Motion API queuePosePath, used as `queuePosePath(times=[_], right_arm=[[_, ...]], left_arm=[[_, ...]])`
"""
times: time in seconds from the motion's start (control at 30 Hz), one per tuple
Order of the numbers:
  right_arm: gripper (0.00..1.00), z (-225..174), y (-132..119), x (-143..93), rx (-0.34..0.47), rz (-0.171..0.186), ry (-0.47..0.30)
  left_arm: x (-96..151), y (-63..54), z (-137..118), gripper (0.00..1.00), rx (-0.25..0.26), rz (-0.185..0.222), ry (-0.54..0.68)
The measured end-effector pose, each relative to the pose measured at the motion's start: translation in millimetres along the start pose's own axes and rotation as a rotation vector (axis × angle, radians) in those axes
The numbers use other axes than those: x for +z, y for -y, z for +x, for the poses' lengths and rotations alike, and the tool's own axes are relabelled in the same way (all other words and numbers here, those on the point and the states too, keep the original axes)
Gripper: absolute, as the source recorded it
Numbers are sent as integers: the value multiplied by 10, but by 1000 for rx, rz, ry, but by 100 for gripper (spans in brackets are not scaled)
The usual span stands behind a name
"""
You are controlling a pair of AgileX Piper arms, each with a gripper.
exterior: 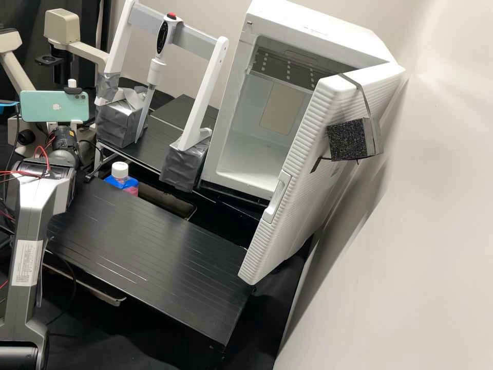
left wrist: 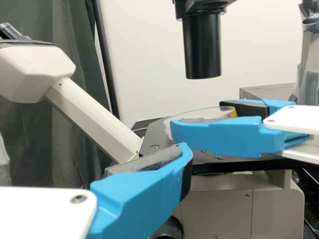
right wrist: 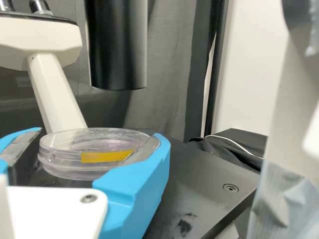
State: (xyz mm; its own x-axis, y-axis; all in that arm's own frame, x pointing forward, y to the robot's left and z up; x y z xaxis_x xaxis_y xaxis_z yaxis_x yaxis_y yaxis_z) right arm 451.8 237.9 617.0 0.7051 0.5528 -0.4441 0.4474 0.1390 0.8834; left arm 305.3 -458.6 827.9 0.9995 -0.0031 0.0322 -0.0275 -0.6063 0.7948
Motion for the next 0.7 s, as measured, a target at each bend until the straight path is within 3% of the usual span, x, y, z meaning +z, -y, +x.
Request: queuePosePath(times=[0.4, 0.43, 0.7], right_arm=[[0, 20, -24, 5, -8, -4, 31], [100, 20, -22, 10, -11, -12, 36], [100, 31, -36, 15, -17, -21, 59]], left_arm=[[0, 0, 0, 100, 0, 0, 0], [0, 0, 0, 100, 0, 0, 0], [0, 0, 0, 100, 0, 0, 0]])
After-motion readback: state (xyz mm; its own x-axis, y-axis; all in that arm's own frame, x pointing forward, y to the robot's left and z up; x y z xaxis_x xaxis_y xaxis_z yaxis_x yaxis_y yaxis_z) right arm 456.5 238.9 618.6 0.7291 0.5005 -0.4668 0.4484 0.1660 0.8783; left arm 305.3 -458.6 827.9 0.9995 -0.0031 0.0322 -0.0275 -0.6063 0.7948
